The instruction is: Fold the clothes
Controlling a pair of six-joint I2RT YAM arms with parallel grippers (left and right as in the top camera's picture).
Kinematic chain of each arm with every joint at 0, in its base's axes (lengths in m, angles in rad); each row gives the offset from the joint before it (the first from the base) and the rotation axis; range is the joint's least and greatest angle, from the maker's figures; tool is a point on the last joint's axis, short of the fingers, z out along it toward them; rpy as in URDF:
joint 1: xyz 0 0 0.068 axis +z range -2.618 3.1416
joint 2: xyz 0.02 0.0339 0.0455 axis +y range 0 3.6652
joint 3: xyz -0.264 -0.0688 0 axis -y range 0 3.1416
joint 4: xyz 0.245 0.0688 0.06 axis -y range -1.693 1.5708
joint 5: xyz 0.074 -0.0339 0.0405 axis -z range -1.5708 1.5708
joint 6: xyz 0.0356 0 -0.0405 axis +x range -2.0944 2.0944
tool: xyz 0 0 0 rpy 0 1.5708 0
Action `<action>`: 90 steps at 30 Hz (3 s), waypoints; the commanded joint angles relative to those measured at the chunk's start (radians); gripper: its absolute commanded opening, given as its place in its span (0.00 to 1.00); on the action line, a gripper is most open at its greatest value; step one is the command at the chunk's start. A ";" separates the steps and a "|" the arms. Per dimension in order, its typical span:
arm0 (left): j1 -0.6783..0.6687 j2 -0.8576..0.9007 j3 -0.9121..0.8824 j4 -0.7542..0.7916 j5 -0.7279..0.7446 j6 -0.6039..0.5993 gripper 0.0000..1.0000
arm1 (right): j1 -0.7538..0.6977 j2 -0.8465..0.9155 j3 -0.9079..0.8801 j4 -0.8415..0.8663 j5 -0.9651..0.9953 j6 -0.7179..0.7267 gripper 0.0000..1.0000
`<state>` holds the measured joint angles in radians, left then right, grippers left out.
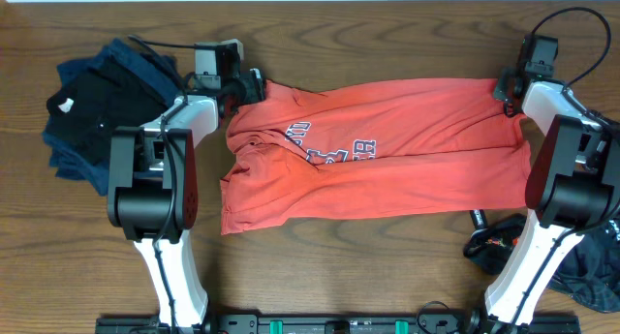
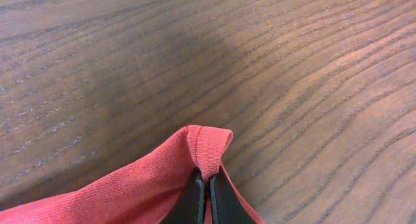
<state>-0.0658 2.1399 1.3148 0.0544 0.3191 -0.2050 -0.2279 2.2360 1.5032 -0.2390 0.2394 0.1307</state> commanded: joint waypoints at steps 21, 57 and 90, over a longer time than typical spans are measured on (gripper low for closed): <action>-0.027 0.035 0.001 0.112 0.067 -0.009 0.23 | -0.011 -0.012 -0.006 -0.042 -0.011 0.010 0.01; -0.009 -0.267 0.098 -0.034 0.051 -0.055 0.06 | -0.085 -0.173 0.029 -0.135 -0.042 -0.006 0.01; -0.010 -0.520 0.061 -1.162 0.051 0.029 0.06 | -0.192 -0.467 -0.029 -0.863 -0.012 0.026 0.01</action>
<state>-0.0803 1.6356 1.3979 -1.0912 0.3752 -0.2012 -0.4110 1.7798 1.4826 -1.0901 0.2070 0.1421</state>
